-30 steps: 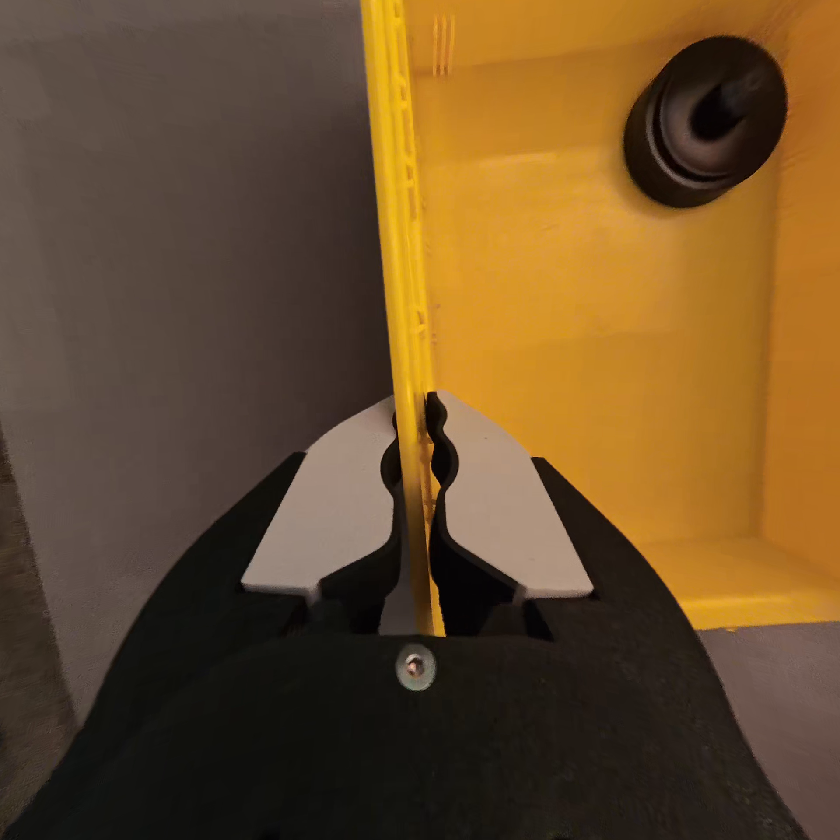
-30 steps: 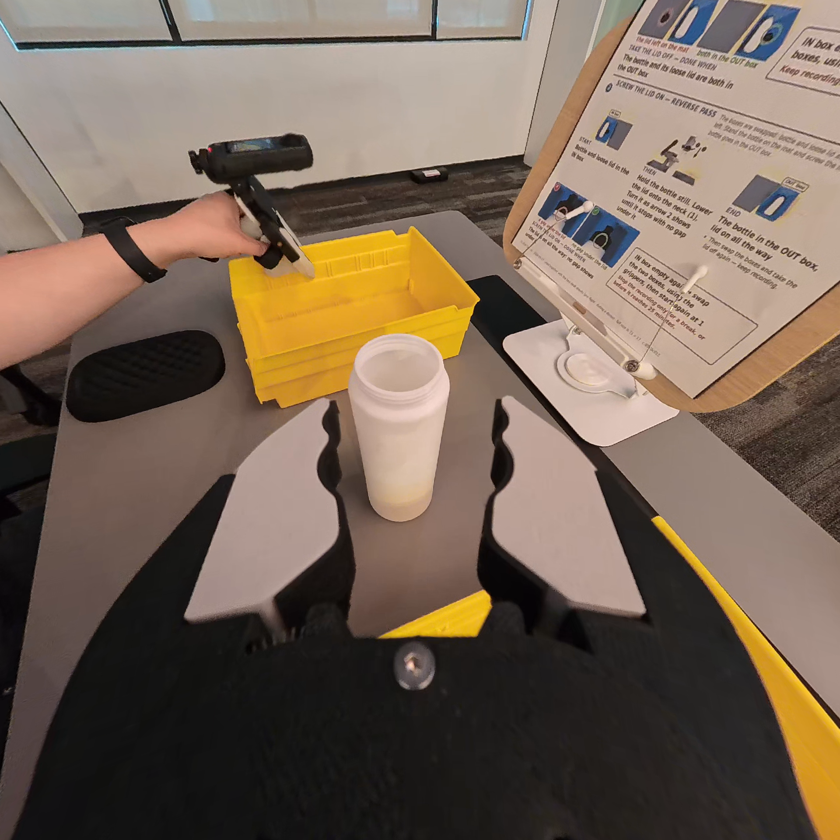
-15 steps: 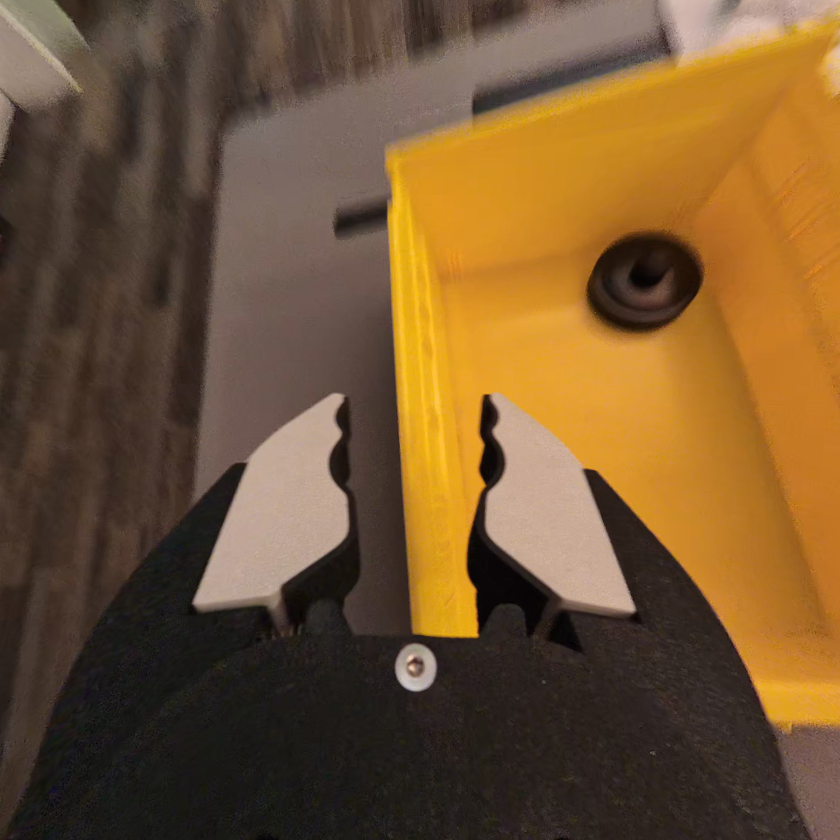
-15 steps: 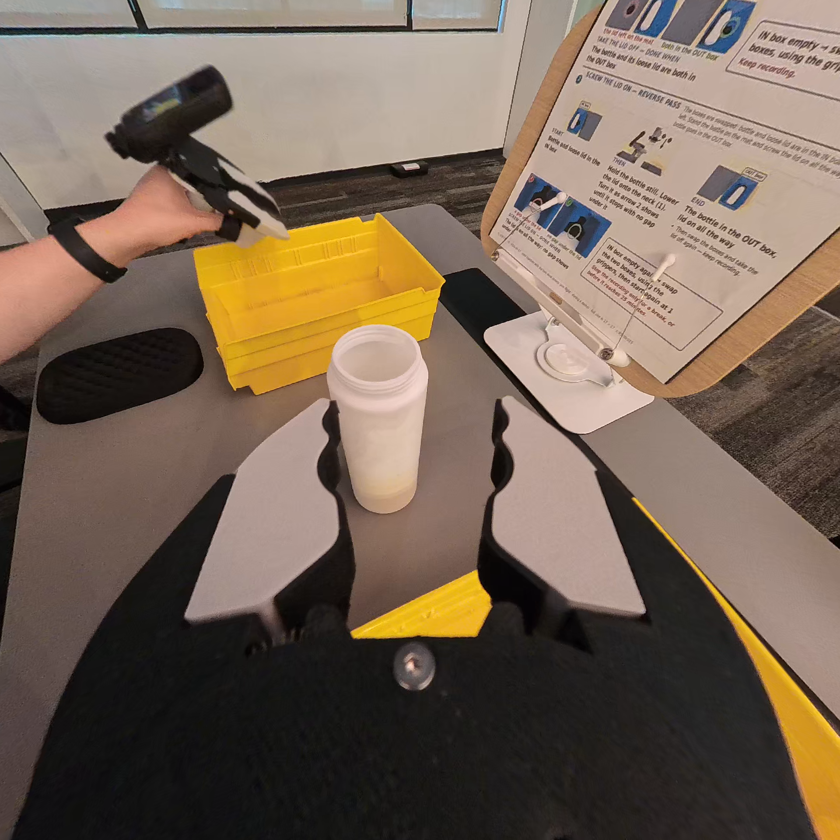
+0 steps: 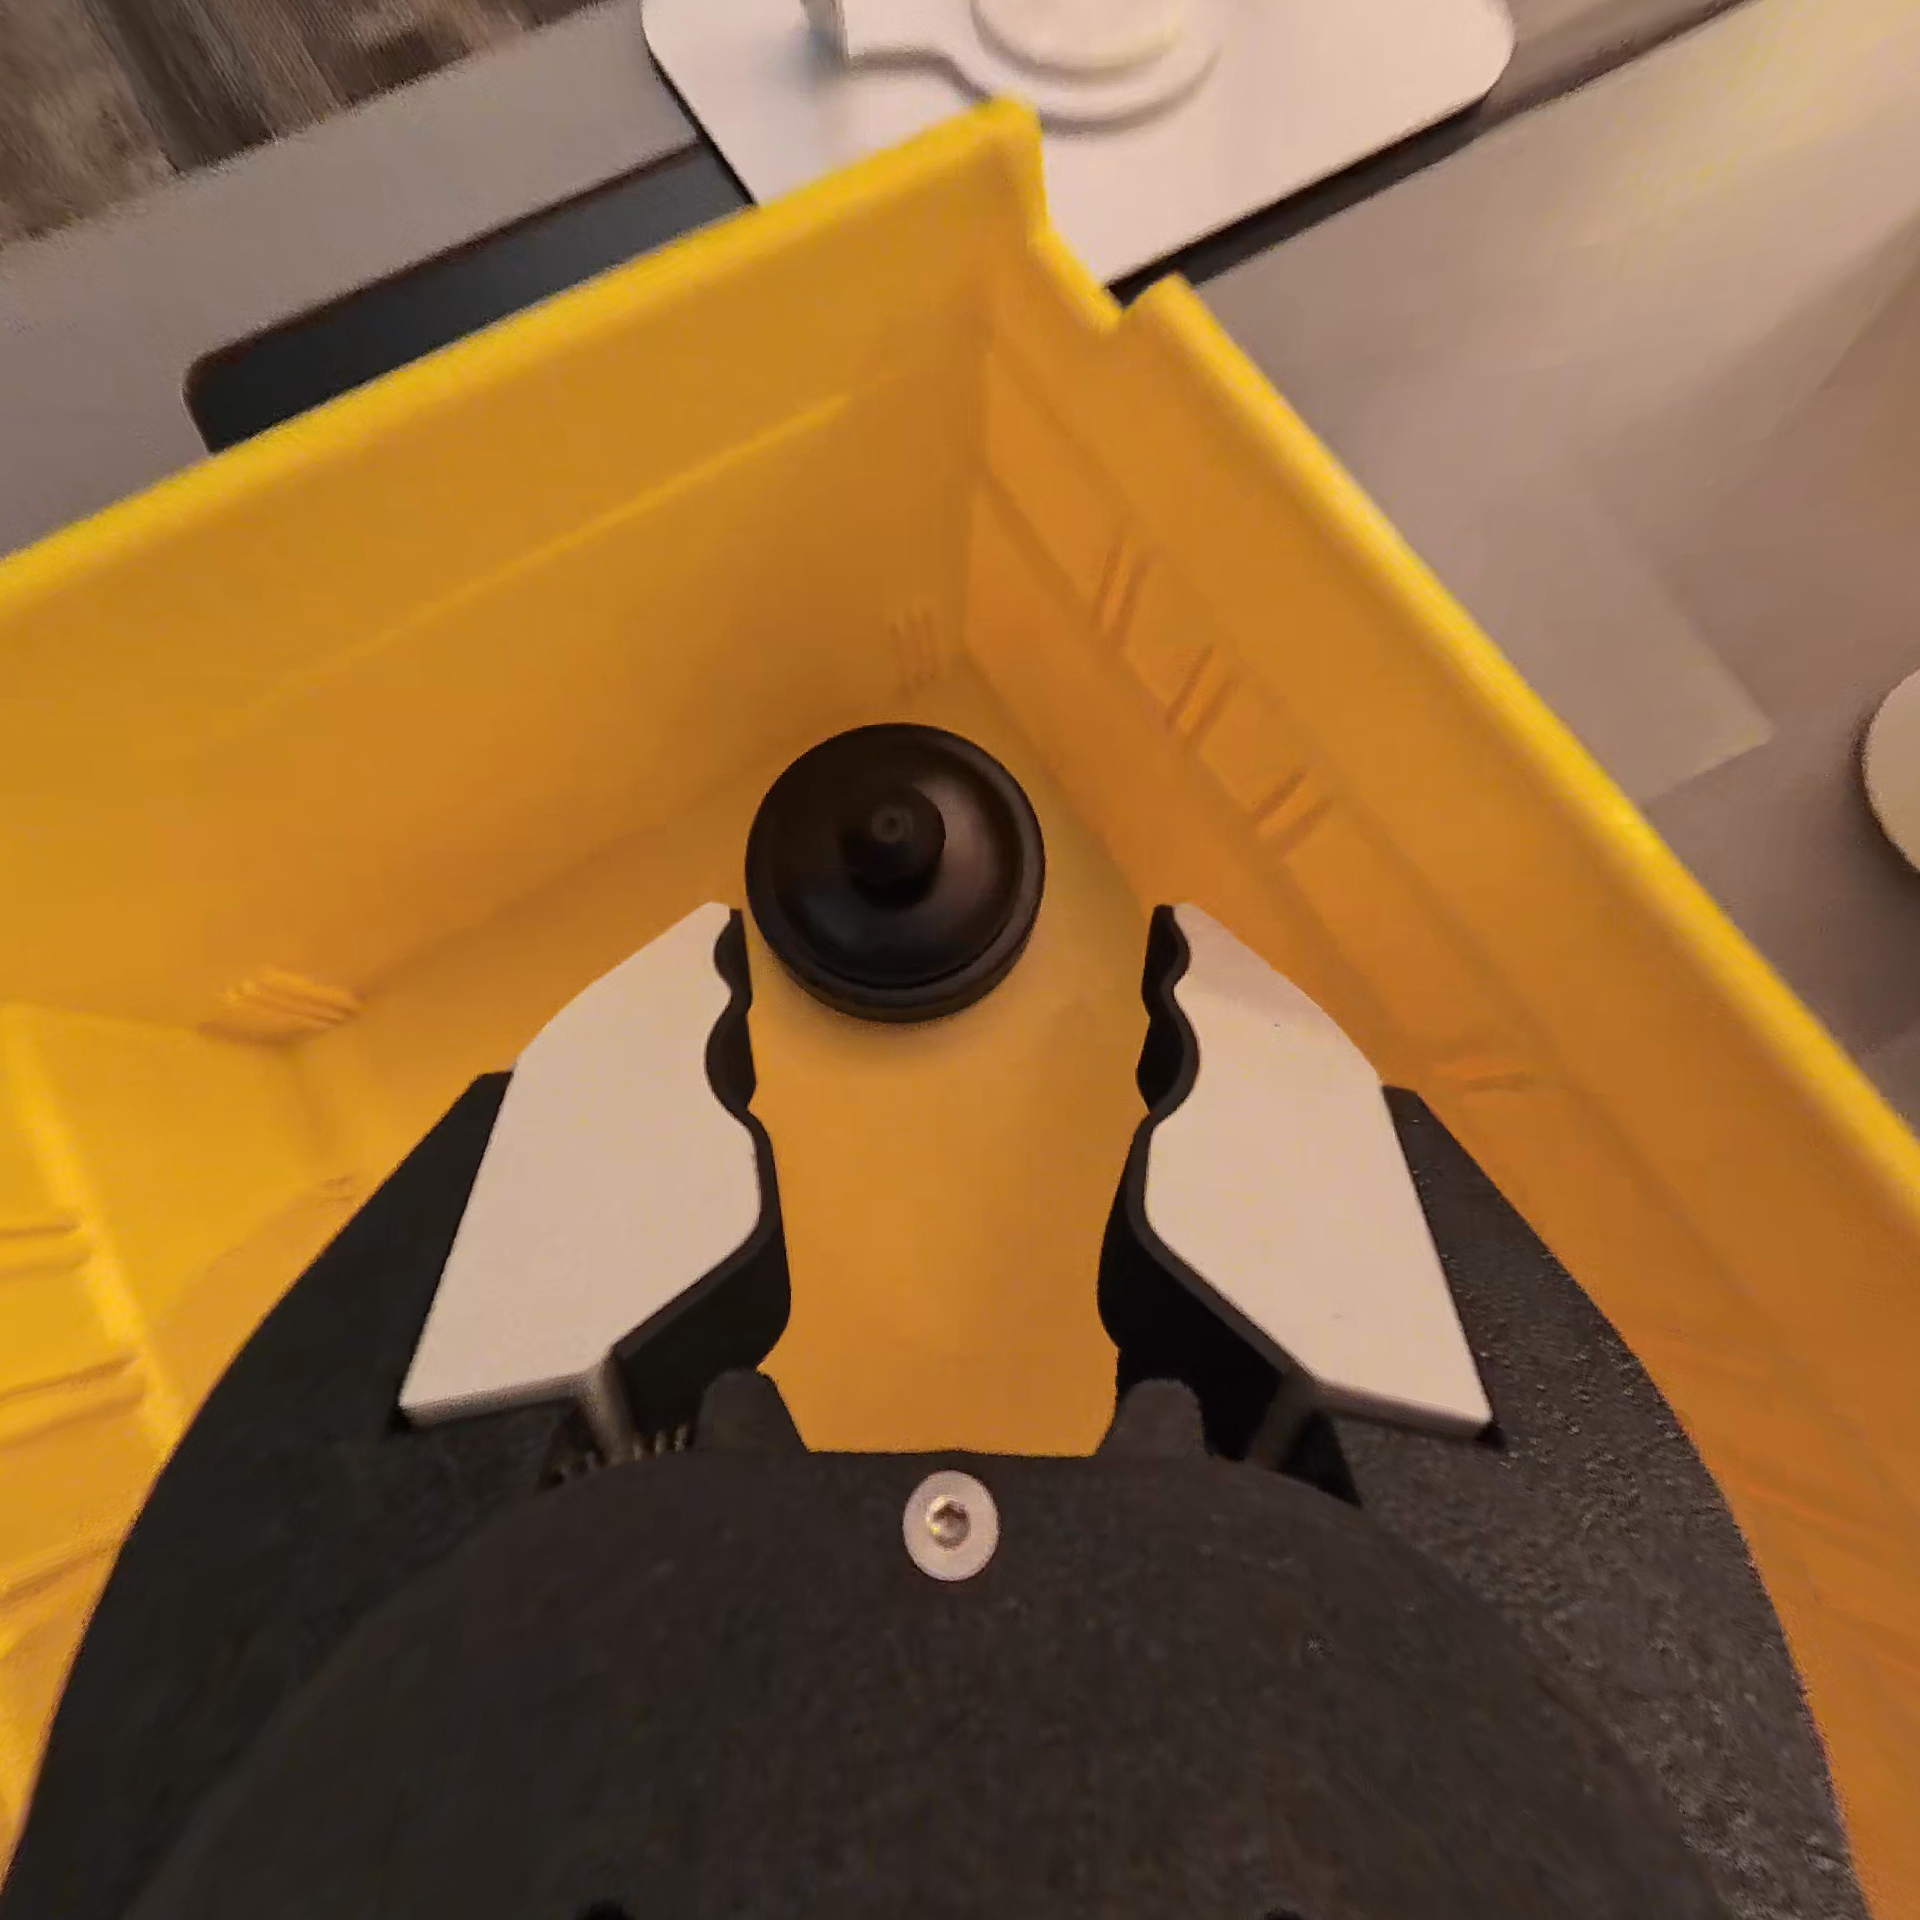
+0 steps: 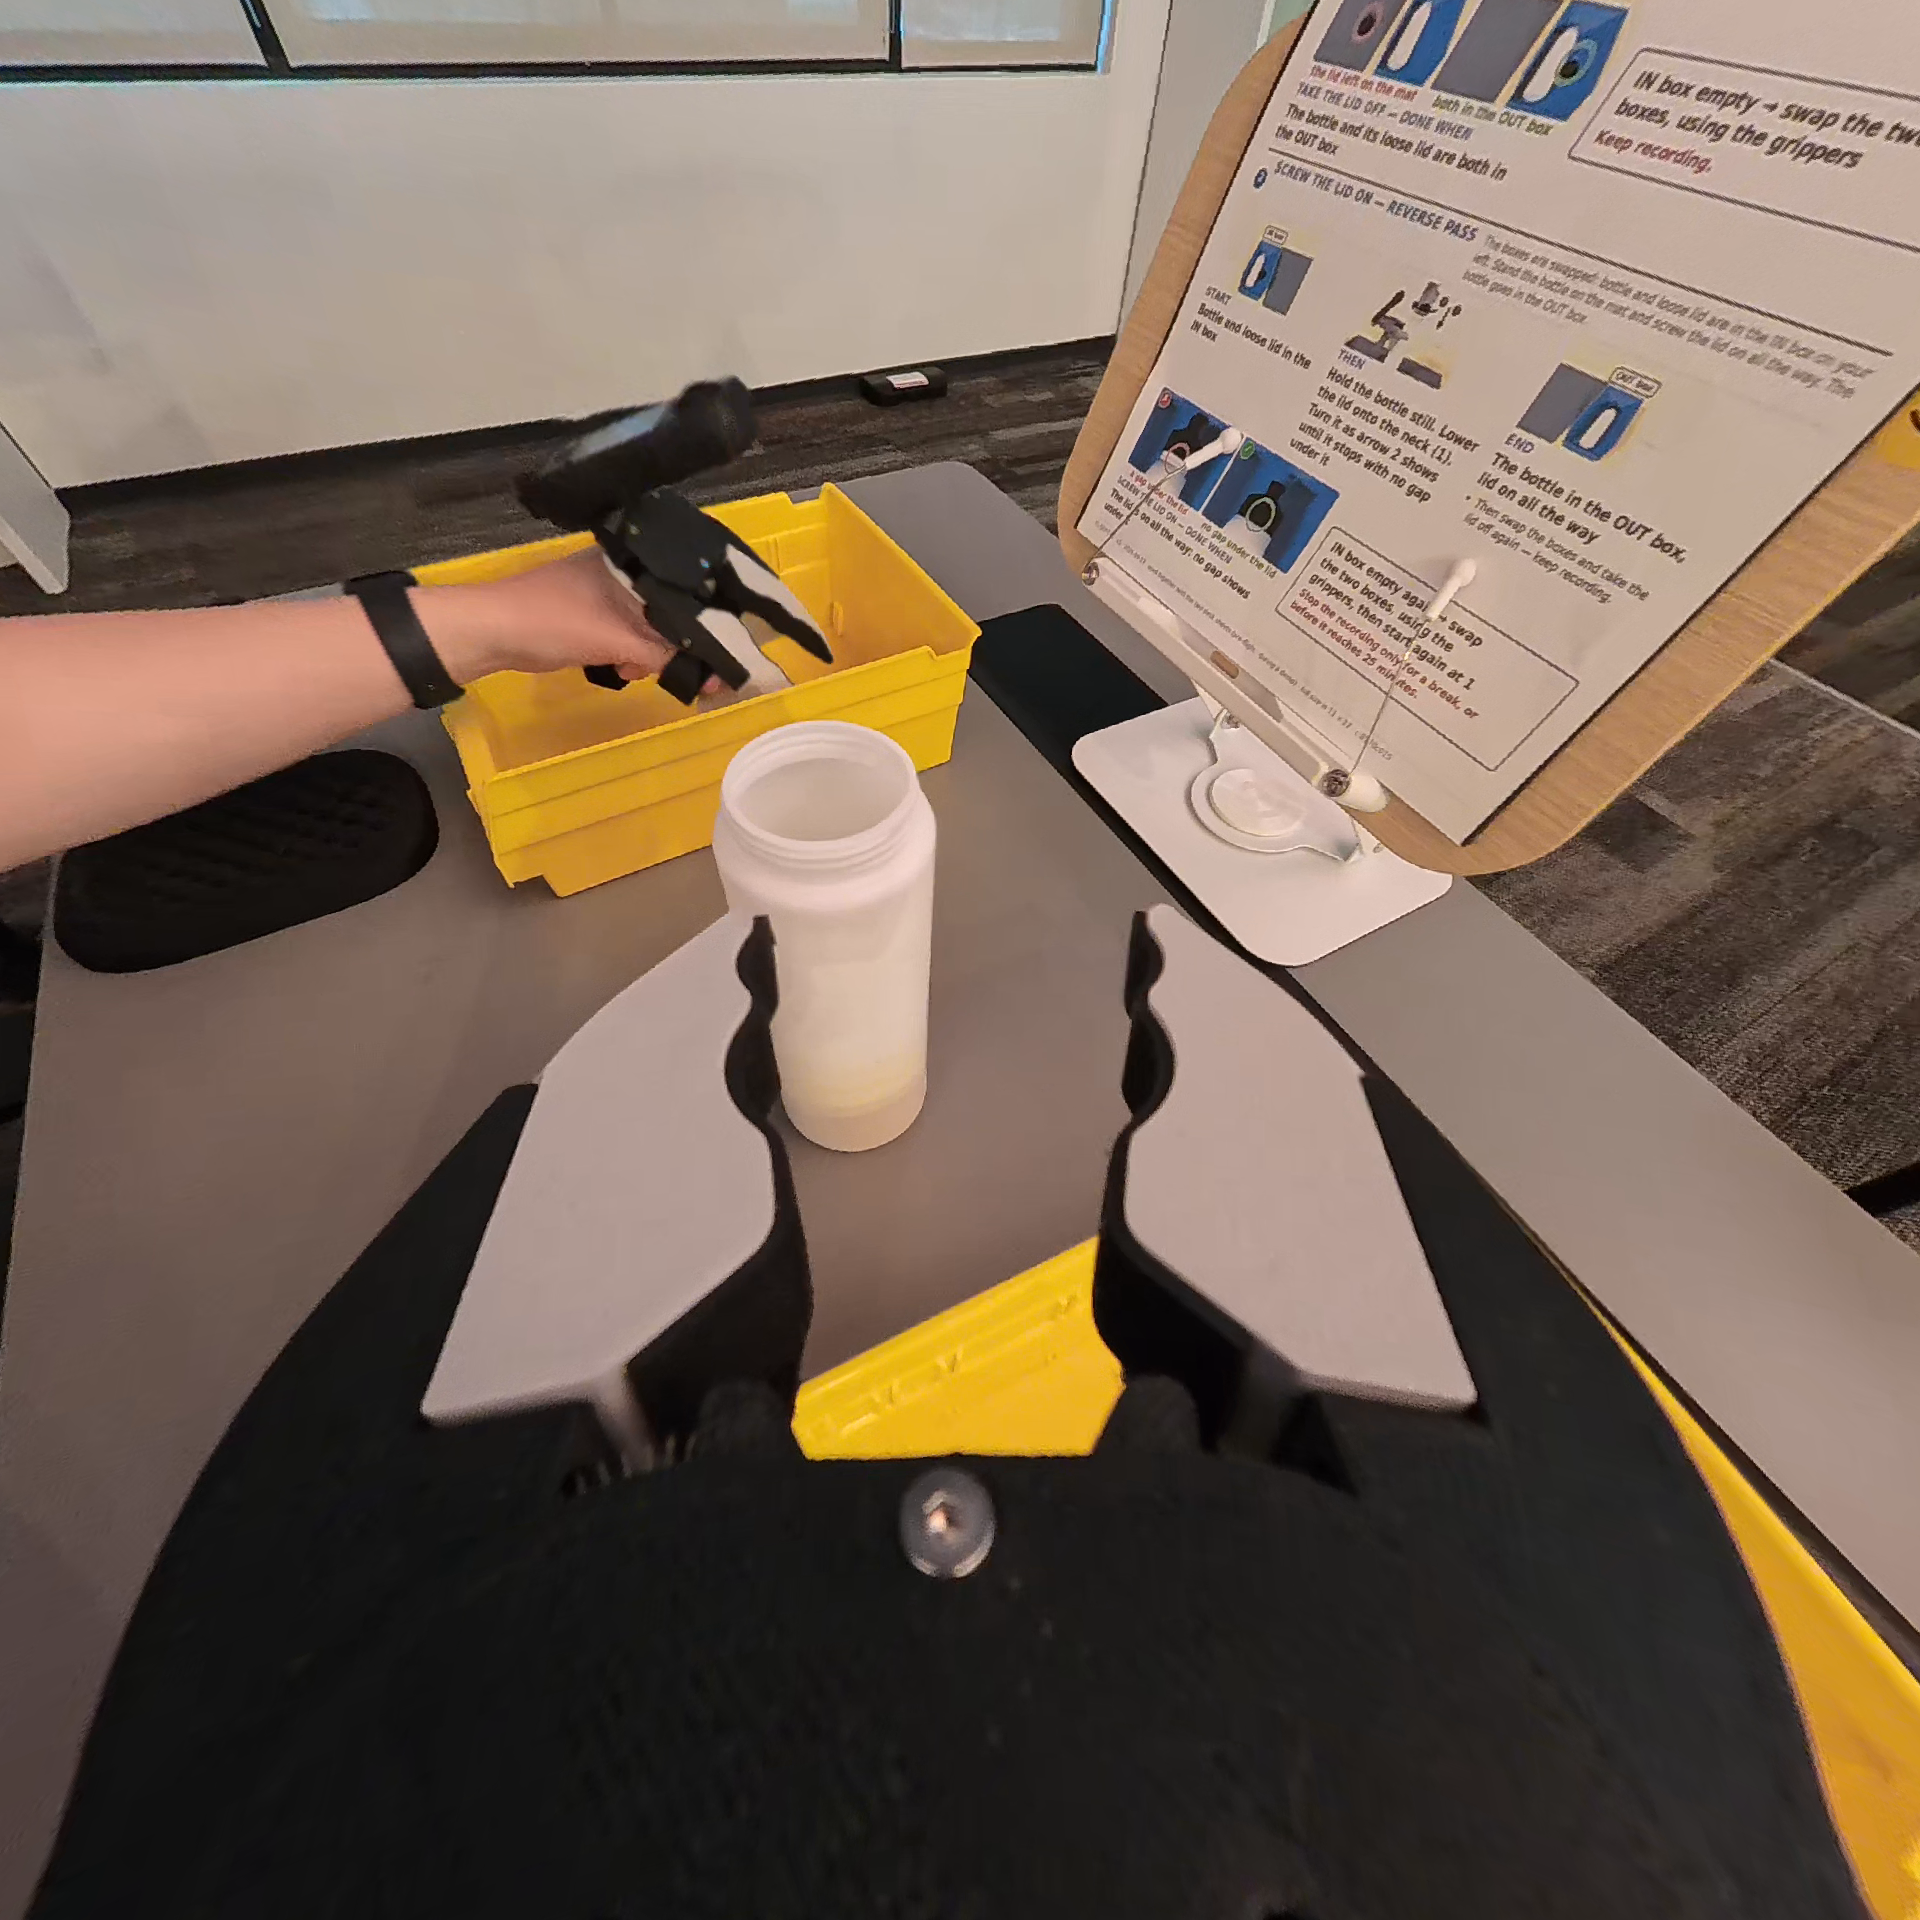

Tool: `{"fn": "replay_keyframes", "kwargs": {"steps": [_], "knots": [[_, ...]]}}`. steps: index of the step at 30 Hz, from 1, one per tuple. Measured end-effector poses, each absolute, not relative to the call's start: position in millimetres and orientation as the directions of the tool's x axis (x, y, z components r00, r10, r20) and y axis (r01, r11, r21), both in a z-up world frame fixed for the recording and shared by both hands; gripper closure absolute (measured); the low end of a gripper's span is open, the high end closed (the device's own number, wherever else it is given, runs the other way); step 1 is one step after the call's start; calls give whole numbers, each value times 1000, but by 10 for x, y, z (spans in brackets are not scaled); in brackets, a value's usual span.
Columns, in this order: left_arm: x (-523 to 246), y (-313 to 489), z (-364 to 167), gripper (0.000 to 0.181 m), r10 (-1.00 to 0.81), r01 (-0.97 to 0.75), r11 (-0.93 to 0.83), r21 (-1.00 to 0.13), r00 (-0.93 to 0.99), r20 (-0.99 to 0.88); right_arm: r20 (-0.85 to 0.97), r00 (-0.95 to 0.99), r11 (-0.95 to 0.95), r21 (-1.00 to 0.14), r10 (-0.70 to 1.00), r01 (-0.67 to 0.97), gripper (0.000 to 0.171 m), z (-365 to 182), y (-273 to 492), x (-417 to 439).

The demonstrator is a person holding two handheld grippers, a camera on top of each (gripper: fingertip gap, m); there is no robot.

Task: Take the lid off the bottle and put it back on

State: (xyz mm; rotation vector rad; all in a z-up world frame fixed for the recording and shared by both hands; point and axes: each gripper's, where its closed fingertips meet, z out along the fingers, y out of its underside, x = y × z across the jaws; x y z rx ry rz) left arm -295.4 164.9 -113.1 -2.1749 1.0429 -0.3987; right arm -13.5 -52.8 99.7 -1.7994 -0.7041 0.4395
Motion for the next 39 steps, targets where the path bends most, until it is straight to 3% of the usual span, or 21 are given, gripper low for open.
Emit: {"fn": "replay_keyframes", "kwargs": {"steps": [12, 19, 27, 34, 39], "knots": [[-2851, 1831, -1389, 119, -786, -675, -446, -588, 610, -104, 18, 771, -238, -947, 636, 218, 106, 1012, -532, 15], [-2936, 1873, -1457, 114, -765, -695, -452, -559, 624, -156, 16, 768, -249, -941, 640, 228, 106, 977, -532, 4], [-2998, 1878, -1456, 114, -747, -657, -465, -593, 651, -135, 19, 764, -248, -940, 645, 233, 106, 975, -544, -2], [-3101, 1772, -830, 114, -729, -587, -353, -728, 661, -179, 36, 770, -244, -938, 637, 246, 106, 956, -509, -11], [-2876, 1177, -4, 114, -846, -575, -88, -814, 474, -243, 158, 677, -86, -946, 719, 311, 106, 1095, -628, -349]]}}
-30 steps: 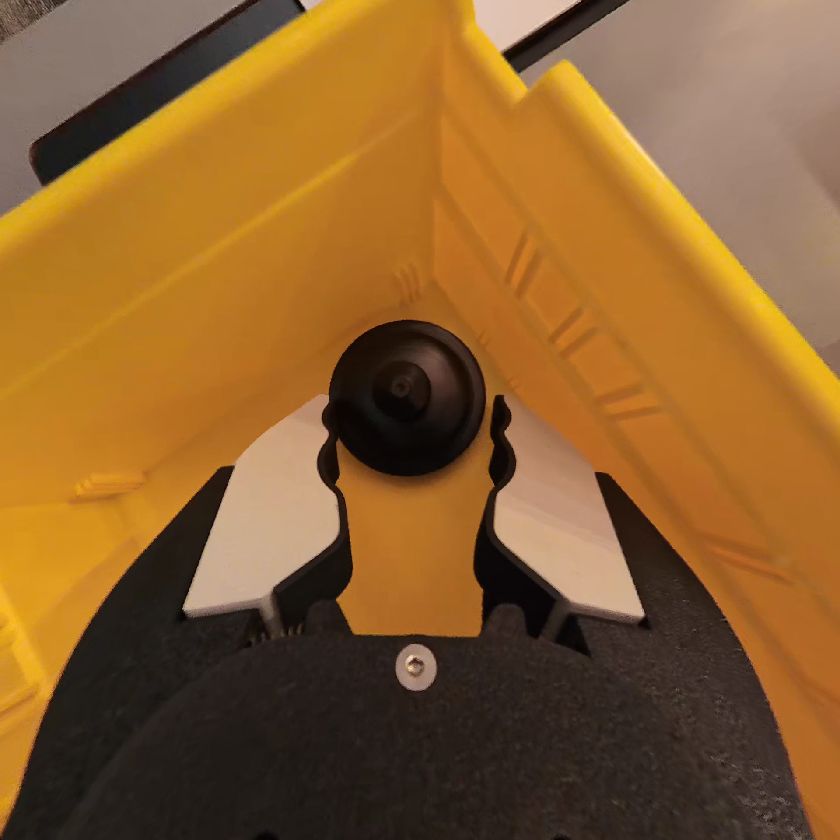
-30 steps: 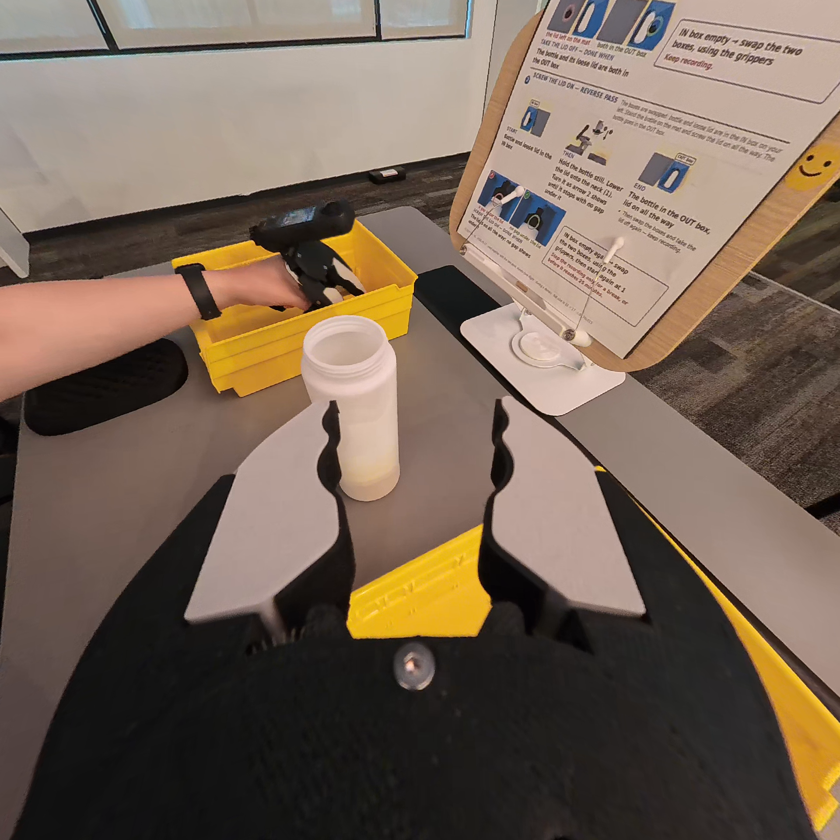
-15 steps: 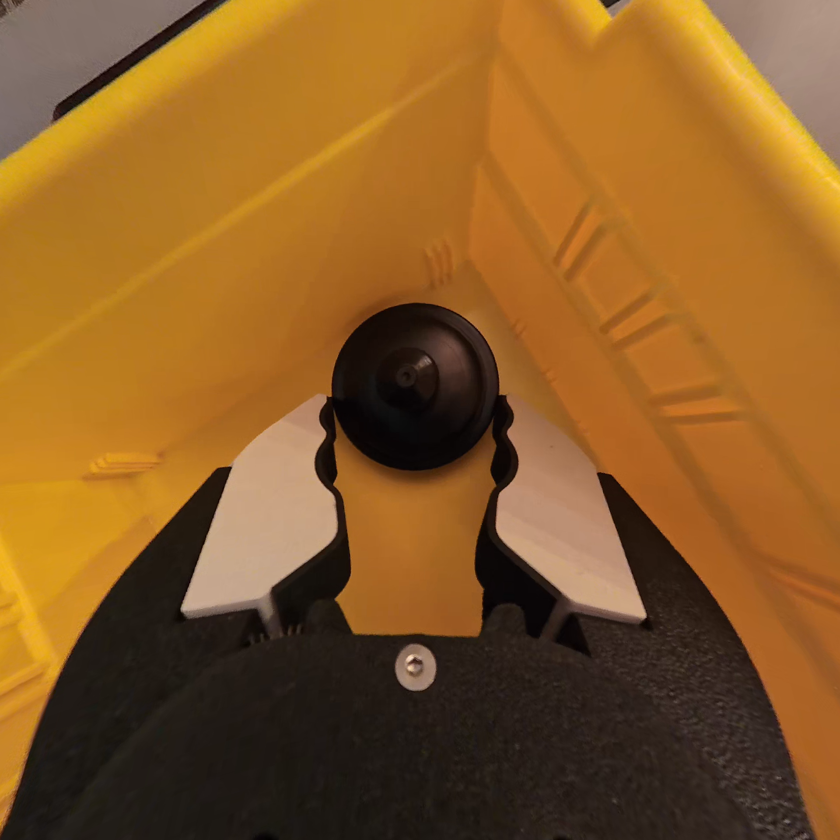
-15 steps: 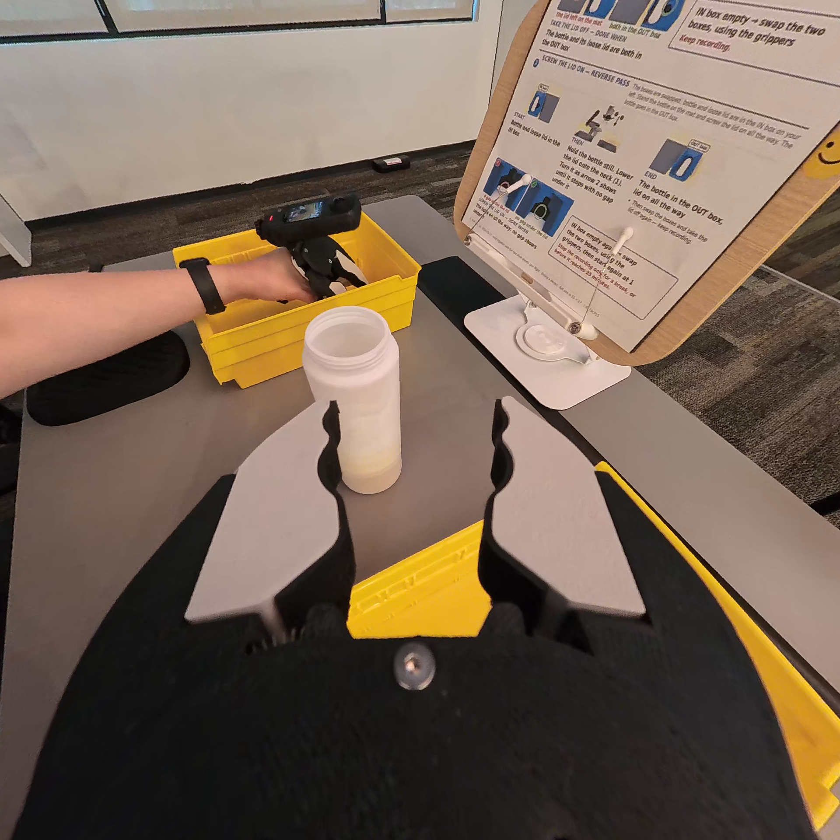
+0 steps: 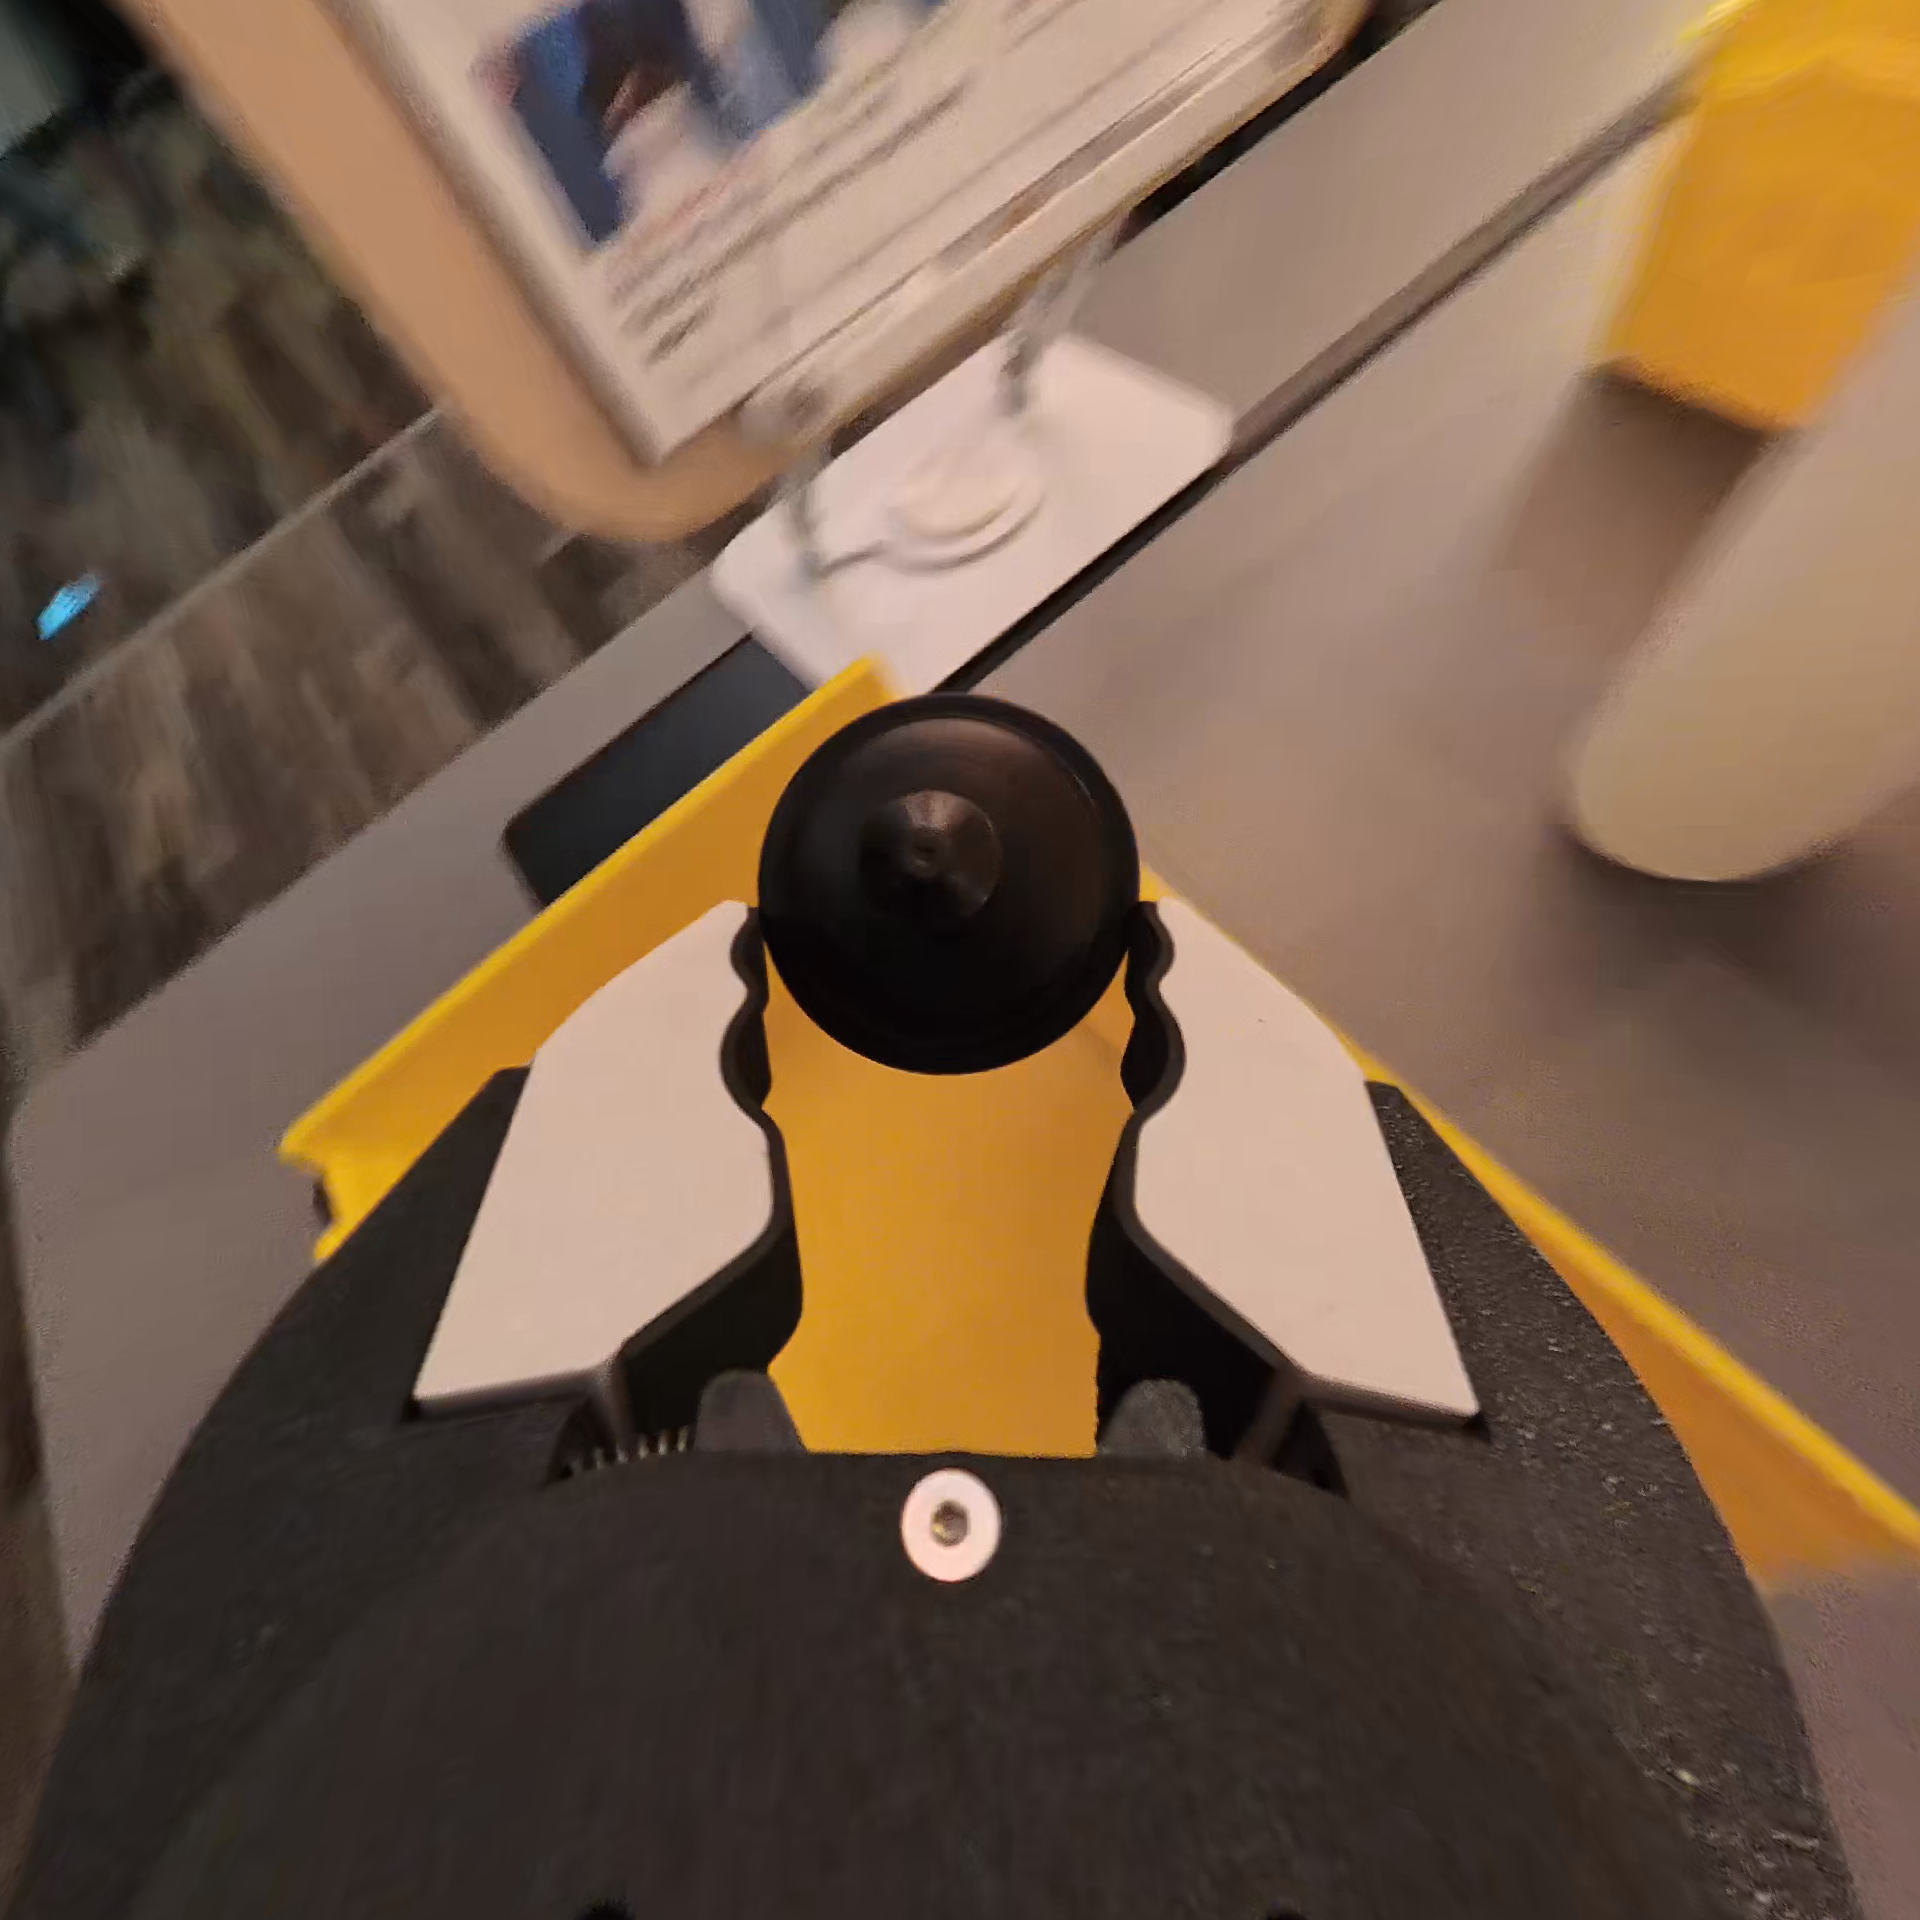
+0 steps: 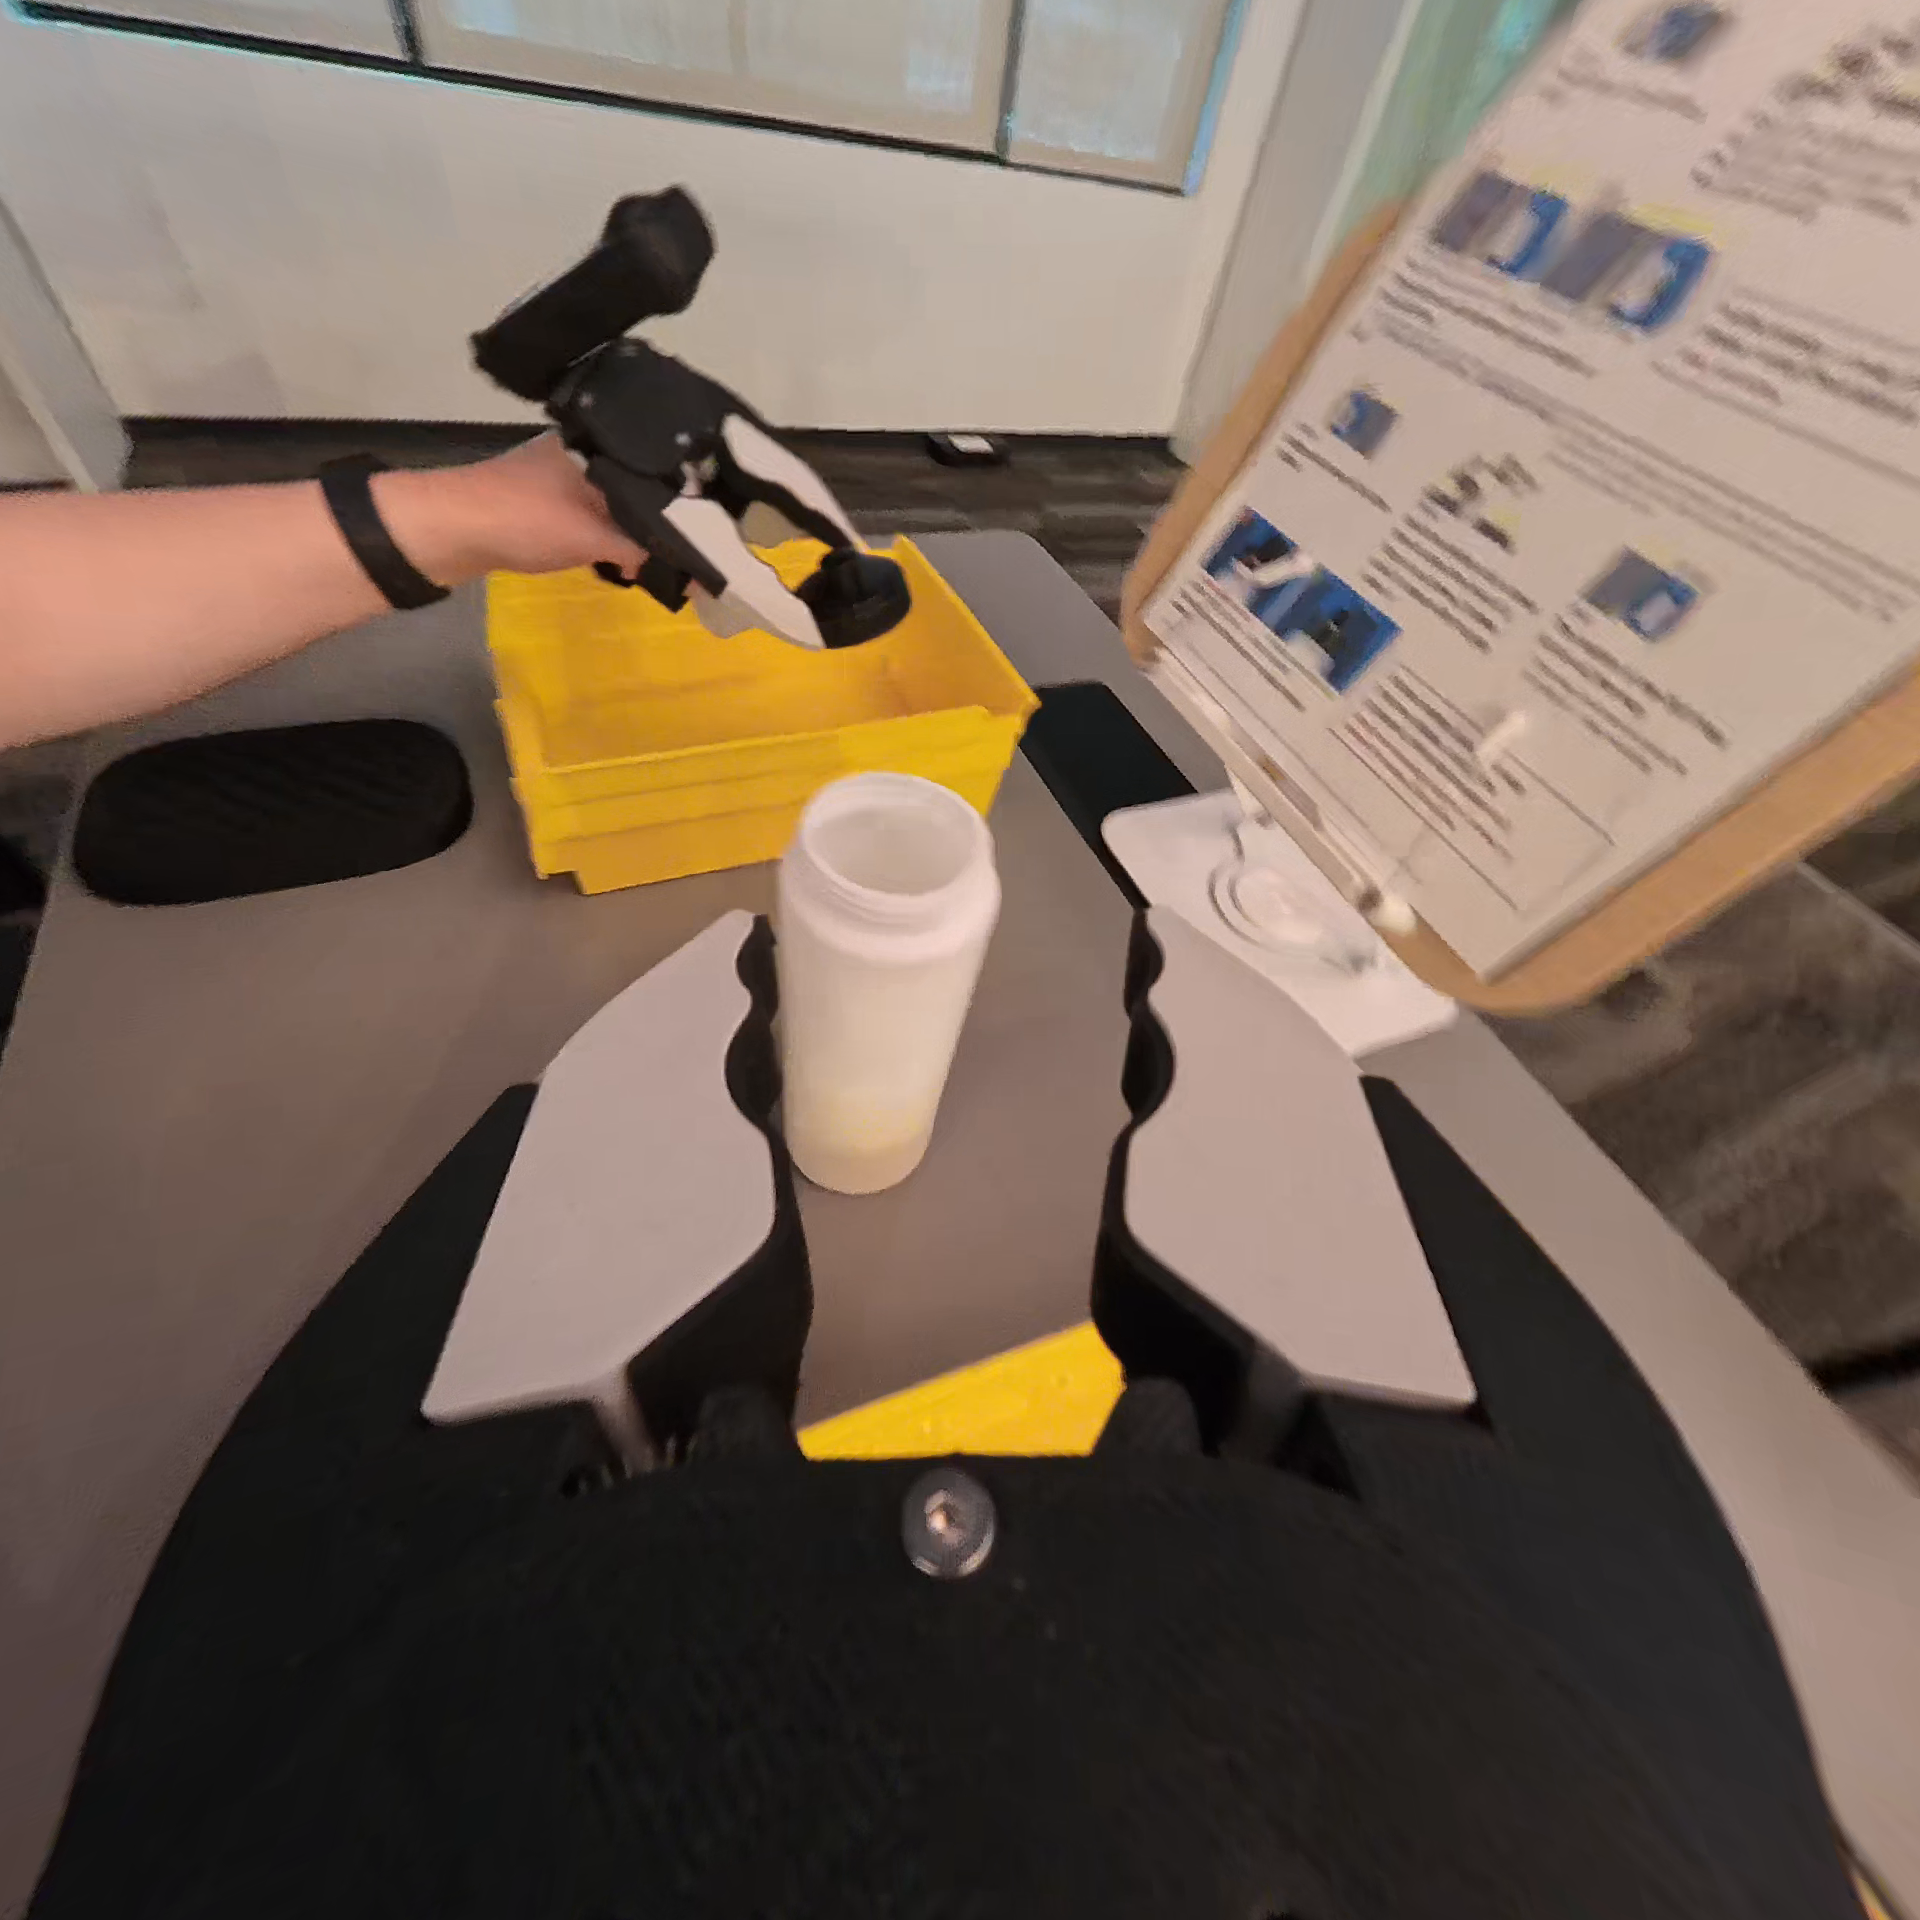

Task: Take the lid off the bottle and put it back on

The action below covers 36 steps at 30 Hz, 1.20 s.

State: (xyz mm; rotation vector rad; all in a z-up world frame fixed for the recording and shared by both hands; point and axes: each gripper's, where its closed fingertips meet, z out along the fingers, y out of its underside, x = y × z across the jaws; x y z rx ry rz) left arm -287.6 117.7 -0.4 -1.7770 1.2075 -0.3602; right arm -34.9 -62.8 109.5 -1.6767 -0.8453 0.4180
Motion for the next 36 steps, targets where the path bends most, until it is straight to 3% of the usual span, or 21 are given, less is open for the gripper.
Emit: {"fn": "replay_keyframes", "kwargs": {"steps": [4, 7, 15, 31, 36], "knots": [[-2506, 312, 440, 115, -947, -562, 120, -818, 183, -265, 218, 480, 74, -951, 849, 301, 101, 1147, -905, -913], [-2266, -249, 591, 115, -958, -560, 230, -796, 11, -285, 200, 363, 94, -953, 910, 289, 98, 1058, -1027, -1297], [-1911, -952, 530, 114, -918, -609, 389, -691, -193, -346, 205, 294, 89, -927, 934, 364, 93, 740, -1012, -1783], [-1751, -1031, 521, 114, -909, -597, 409, -690, -202, -364, 224, 268, 75, -879, 937, 471, 102, 521, -999, -1832], [-1732, -682, 796, 76, -944, -433, 256, -864, 81, -321, 253, 377, 53, -882, 891, 468, 102, 659, -847, -1513]]}}
